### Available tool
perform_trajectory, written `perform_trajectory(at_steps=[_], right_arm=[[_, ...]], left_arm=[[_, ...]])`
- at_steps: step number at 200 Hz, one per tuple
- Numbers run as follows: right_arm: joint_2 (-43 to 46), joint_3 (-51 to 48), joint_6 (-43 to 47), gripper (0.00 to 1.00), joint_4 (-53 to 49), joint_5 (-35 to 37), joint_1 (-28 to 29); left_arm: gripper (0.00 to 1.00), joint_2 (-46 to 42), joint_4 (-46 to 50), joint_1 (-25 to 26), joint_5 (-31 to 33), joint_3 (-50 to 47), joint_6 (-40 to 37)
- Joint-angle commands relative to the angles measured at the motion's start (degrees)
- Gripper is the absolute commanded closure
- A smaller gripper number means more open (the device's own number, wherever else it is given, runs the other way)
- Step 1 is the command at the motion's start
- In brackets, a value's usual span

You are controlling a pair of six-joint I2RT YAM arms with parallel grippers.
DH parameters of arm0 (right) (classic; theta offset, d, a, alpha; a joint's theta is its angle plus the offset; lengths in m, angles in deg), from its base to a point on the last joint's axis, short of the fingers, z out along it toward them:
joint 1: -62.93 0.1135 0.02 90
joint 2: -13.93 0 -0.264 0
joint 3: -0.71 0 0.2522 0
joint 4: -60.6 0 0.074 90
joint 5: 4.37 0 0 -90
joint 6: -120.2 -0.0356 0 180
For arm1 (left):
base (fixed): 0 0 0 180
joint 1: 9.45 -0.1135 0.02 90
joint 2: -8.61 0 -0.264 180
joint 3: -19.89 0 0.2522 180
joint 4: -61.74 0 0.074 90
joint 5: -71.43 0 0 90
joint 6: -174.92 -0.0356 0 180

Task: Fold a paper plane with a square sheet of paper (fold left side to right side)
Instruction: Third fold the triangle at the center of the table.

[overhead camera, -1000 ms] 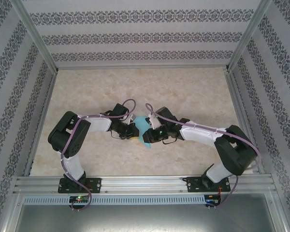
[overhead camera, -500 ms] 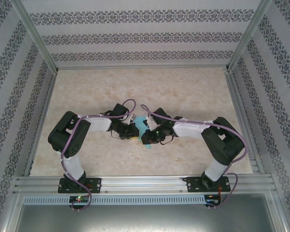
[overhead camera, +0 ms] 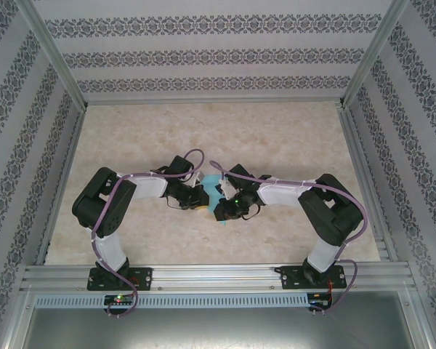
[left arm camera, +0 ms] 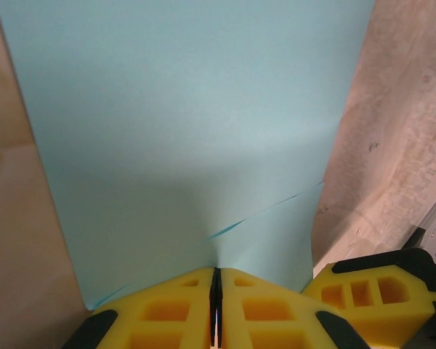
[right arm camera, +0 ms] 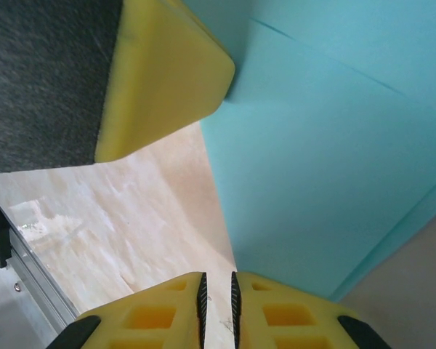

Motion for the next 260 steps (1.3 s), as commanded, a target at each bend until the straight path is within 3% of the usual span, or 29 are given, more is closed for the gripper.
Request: perform_trajectory(at_steps=[1,147,210,260], right_arm=[[-1.2,0.8,1.3,0.8,-1.9,0.8,0.7],[-0.1,-3.1,1.6,0.84,-4.7,2.0,0.7],[4.5,-7.1,1.4,0.9,-6.7,2.3,0.3],[11.2,-4.9,-0.1,0.95,-6.3,0.0,-0.4]], left_arm=[[0.87,2.4,4.3,0.9,3.8,-0.4,-1.5],[0.87,2.3,5.5,0.9,4.9,-0.1,-1.9],[0.88,2.3,5.9,0.9,5.0,0.3,-2.2],[0.88,2.0,6.0,1.1,5.0,0.8,-1.9]])
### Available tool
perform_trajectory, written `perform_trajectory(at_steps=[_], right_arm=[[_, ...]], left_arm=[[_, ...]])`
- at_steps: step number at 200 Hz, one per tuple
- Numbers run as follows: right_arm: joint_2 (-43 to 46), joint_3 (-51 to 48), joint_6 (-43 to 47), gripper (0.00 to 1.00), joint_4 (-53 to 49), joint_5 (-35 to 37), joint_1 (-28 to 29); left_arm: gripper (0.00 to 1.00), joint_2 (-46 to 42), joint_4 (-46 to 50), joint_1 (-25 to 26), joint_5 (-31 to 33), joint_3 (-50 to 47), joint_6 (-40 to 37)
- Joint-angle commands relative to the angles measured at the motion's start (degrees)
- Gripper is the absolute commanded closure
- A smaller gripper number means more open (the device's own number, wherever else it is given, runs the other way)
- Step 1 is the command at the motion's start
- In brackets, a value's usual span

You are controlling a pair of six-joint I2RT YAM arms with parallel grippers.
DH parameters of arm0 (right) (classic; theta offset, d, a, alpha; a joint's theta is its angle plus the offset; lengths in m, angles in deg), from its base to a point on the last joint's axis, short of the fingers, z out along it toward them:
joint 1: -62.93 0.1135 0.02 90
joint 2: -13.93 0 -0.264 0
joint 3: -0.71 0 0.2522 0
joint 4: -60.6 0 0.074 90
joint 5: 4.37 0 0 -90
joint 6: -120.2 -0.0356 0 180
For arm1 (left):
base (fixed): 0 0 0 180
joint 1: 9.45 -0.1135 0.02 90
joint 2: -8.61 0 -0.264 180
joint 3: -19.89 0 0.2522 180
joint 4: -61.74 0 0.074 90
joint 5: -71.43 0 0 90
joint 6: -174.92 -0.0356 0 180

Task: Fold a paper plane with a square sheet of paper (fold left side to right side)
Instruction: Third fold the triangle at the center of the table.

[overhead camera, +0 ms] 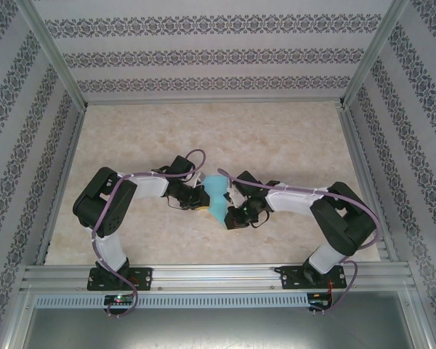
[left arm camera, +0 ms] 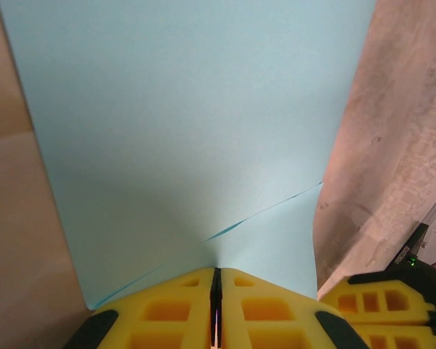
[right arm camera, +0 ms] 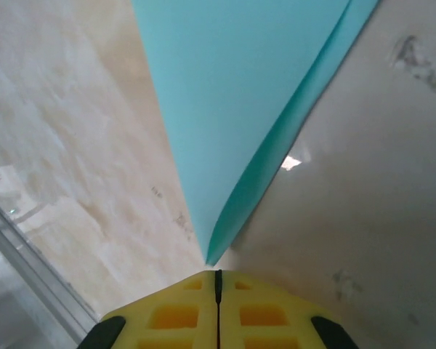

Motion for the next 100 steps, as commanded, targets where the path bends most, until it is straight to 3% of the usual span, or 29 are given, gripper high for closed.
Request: perform_trajectory(at_steps=[1,29,60,100], right_arm=[[4.0,1.2,-1.0,0.95,-0.9,-1.1,-0.4],[2.6,2.5,-3.5,0.95,4.2,-4.1,-0.7],[-3.7,4.0,-3.8,0.99,4.4,-2.0,-0.6],[-5.4,2.3,-5.7,1.0,5.2,1.9,-1.1]], left_arm=[[0.87,1.8,4.5,0.7,5.0,0.0,-1.3],[0.87,1.8,4.5,0.7,5.0,0.1,-1.2],[0.87,1.7,4.3,0.8,5.1,0.0,-1.1],[0.87,1.6,4.4,0.9,4.9,0.2,-1.1]])
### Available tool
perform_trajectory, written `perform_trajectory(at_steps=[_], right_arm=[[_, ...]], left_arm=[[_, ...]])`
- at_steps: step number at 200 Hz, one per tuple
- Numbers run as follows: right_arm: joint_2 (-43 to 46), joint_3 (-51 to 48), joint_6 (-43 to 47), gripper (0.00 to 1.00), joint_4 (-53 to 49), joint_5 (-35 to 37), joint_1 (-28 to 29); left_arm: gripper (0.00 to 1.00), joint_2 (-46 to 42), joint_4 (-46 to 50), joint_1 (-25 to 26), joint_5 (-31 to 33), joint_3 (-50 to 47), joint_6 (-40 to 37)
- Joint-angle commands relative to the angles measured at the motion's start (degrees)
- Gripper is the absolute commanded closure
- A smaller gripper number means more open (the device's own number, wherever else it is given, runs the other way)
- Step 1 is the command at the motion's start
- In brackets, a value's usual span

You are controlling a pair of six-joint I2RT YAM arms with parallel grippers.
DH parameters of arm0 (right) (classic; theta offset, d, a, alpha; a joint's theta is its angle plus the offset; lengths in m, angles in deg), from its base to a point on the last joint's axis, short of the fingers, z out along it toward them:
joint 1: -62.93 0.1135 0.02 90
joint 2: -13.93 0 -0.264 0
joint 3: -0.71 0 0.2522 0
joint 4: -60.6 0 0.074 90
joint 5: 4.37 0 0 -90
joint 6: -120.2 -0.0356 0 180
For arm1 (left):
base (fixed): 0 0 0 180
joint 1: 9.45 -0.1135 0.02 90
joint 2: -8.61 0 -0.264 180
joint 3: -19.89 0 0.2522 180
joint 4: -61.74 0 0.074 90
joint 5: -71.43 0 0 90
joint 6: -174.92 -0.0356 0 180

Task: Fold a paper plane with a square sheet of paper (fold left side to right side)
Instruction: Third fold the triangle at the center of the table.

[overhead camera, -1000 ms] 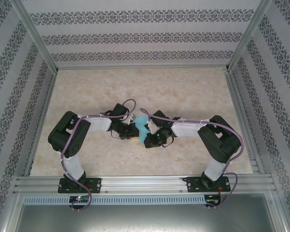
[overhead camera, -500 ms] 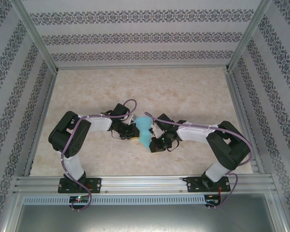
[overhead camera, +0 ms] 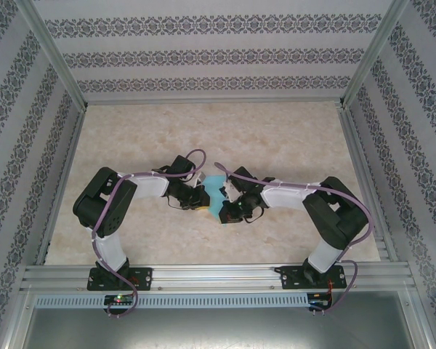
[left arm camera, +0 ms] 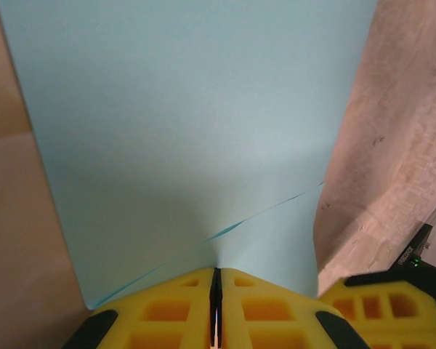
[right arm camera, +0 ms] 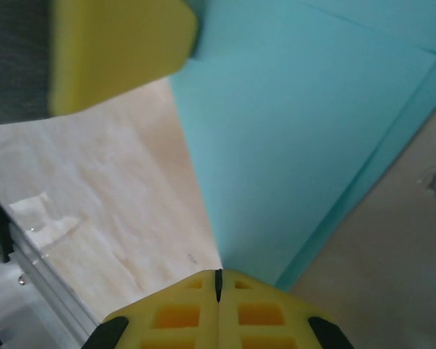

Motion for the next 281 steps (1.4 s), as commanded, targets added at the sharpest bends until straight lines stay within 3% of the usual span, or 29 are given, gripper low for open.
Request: perform_trajectory(at_steps=[1,37,57,87,116,164,281], right_arm=[[-0.4,-1.0,-1.9,1.0,0.8,2.5,-0.9],[-1.9,-2.3,-2.7,1.0,0.2,2.6,-1.6],[-2.8,-2.4,-2.2,1.0,-1.9,3.5,-1.7],[-4.0,-2.5,-1.4,1.0,-4.3,5.3,-1.6],[-4.8,-2.6,-1.6,1.0,-4.4,5.7,-1.7],[-5.5,-2.1,-1.0,1.0,-5.9,6.6,-1.4],[-5.6,-2.0,-0.5,1.0,-6.7,6.7,-1.3]], left_arm=[[0.87,1.6,3.8,0.6,4.4,-0.2,-1.1],[0.87,0.8,3.5,0.6,4.6,0.0,-1.1],[0.77,-2.1,2.6,0.6,5.4,-0.3,-0.8],[0.75,-8.8,0.0,1.0,6.4,-2.2,-0.3],[0.79,-12.5,-1.4,3.2,5.9,-3.7,-1.2],[0.87,-10.7,-9.9,7.1,3.9,-7.8,2.9],[0.91,-4.2,-16.1,9.7,5.4,-8.3,4.7]])
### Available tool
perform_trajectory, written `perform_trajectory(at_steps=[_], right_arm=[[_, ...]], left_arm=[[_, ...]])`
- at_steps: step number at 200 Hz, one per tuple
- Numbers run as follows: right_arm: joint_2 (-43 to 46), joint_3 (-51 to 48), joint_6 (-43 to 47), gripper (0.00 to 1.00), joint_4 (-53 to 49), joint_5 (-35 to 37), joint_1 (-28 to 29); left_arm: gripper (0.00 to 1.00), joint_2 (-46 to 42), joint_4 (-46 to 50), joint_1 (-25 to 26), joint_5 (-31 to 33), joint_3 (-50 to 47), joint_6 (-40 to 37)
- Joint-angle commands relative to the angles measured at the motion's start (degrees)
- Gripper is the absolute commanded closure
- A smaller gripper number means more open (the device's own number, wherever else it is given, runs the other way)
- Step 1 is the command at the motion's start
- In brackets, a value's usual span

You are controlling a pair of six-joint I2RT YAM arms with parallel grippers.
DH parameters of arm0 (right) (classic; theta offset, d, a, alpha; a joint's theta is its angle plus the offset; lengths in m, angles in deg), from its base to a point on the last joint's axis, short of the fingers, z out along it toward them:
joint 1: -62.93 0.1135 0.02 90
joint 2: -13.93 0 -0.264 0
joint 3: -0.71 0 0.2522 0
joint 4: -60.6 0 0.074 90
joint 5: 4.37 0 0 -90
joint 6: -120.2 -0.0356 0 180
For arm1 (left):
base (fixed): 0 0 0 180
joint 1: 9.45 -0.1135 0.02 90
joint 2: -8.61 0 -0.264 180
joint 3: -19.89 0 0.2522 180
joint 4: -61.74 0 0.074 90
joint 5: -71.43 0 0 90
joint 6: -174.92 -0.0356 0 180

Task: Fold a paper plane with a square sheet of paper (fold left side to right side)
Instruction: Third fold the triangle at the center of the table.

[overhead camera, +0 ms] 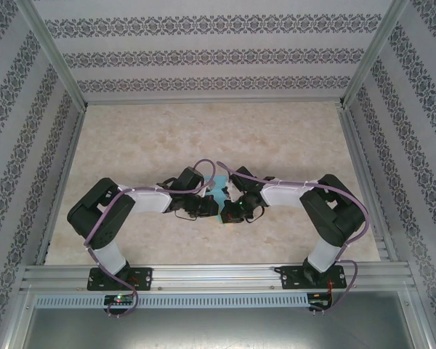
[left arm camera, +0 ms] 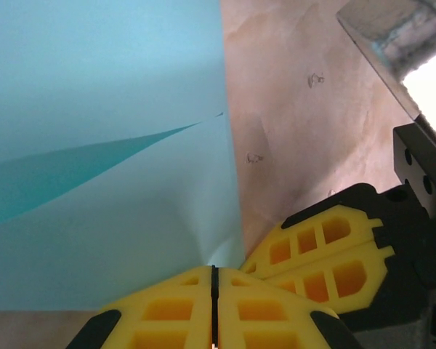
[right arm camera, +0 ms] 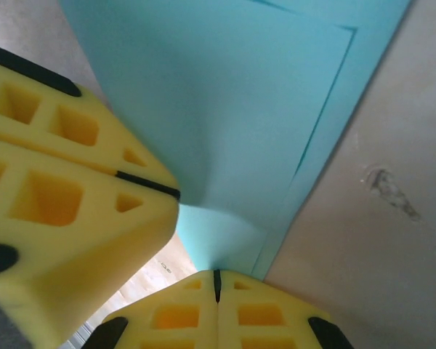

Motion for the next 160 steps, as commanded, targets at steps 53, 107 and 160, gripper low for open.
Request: perform_trajectory(at_steps=[53,107,160], right_arm=[[-4.3,-1.7,1.8,1.0,-8.1,8.0,-0.1],[-4.9,-1.3,2.8,1.0,-10.1,9.1,-0.2],[-5.2,-1.9,2.9,1.0,-10.0,9.0,-0.2]], left_arm=[[0.95,2.8,-3.7,0.7,5.9,-2.7,0.7],[0.96,0.8,1.4,-0.2,12.5,-2.4,-1.9],[0.95,-0.7,1.9,-3.9,14.4,-2.4,-3.6]])
